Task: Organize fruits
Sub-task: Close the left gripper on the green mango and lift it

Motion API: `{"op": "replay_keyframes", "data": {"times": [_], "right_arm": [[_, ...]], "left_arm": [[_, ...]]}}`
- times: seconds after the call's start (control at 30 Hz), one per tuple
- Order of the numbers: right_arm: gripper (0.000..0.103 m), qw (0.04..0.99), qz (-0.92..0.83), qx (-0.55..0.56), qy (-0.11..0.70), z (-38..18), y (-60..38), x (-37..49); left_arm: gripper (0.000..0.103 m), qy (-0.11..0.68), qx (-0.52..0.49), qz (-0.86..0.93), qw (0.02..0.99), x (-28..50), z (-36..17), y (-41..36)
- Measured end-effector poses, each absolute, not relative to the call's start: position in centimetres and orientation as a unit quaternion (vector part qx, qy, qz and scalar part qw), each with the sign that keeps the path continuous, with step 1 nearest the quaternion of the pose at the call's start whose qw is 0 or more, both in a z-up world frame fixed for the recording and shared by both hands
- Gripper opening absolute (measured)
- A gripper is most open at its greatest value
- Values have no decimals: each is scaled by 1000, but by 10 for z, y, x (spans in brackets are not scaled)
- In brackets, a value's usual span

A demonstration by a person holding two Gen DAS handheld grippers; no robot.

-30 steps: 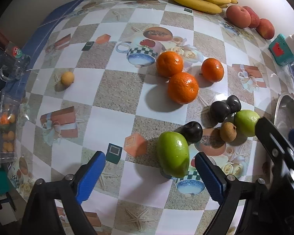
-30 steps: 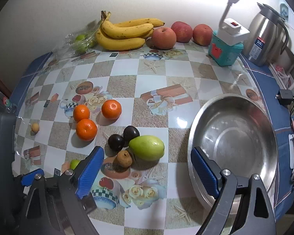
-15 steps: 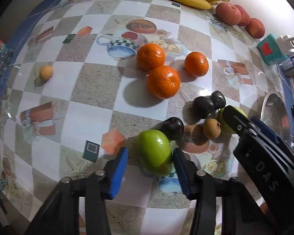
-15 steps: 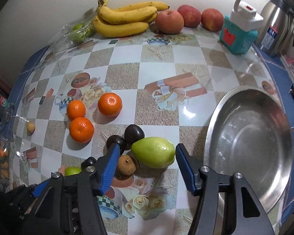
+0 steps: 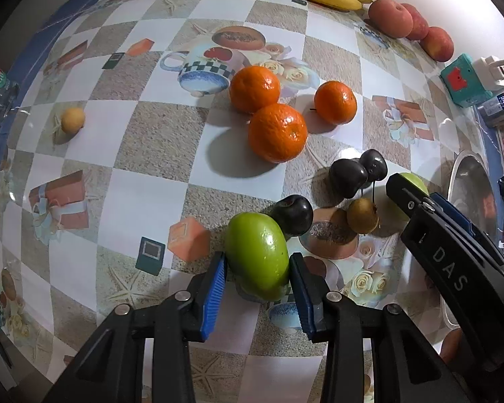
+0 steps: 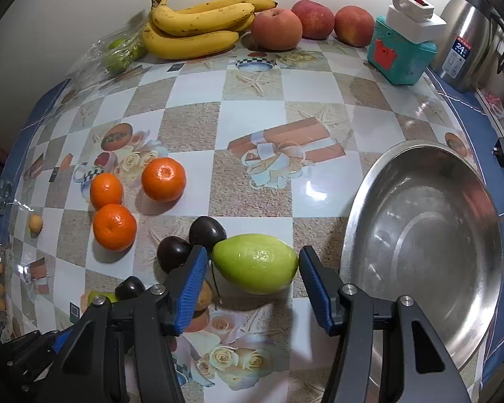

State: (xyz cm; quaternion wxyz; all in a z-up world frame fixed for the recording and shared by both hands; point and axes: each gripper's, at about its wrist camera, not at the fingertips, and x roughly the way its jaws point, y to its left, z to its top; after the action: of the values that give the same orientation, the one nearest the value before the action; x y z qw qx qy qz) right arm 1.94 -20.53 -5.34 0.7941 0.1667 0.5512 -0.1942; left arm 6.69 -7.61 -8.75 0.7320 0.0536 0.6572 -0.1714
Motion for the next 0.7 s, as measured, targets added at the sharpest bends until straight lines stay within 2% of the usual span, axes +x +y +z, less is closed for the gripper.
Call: {"op": "replay_keyframes", "data": {"times": [0.37,0.7], "right_arm": [[55,799,-196,179,539,-53,-209,18],[55,797,-189,231,525,-55,-217,9]], "left_arm": [[40,644,24,-175,744,75,-54,-51],[39,644,-1,-163,748,87,-46,-42]]}}
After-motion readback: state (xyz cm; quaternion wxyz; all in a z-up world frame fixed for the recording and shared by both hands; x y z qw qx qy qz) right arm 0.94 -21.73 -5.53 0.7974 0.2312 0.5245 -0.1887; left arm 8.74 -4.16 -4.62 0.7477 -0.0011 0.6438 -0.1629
